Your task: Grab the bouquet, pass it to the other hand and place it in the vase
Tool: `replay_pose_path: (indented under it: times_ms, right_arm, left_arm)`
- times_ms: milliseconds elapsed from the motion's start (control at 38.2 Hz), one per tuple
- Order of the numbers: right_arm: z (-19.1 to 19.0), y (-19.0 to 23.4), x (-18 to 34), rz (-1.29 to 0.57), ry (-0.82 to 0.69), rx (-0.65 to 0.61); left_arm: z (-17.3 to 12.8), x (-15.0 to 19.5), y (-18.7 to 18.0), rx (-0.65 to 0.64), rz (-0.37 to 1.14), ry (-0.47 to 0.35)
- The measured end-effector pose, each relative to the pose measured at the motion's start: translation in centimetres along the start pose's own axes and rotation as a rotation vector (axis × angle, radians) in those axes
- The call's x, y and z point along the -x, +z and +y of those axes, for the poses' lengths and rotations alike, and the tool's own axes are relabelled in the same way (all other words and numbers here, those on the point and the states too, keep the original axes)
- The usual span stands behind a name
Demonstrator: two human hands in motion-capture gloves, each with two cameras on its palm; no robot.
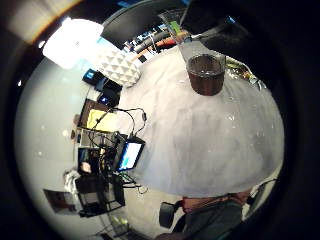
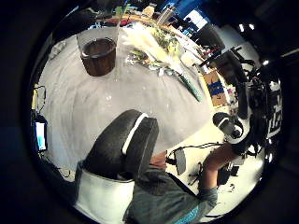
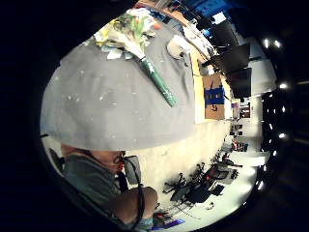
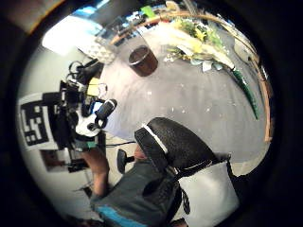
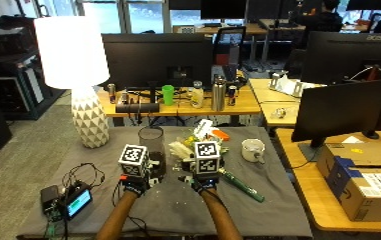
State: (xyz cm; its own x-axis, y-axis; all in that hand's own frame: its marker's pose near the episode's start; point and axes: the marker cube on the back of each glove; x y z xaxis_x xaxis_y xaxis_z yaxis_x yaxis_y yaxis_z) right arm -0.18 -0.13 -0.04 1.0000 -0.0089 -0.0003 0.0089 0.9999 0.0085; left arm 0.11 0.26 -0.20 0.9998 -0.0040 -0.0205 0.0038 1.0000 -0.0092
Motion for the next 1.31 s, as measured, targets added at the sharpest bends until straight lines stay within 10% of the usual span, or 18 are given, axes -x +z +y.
replay_pose_path:
  times_ms: [811, 1308]
  right_arm:
    - [-0.3, 0.7, 0.0, -0.031, -0.028, 0.021]
    - [-2.6, 6.6, -15.1, -0.002, 0.18, -0.012]
  left_arm:
    - [0.3, 1.2, 0.0, 0.011, 0.081, -0.007]
    - [3.9, 1.5, -0.8, -0.083, 0.225, -0.072]
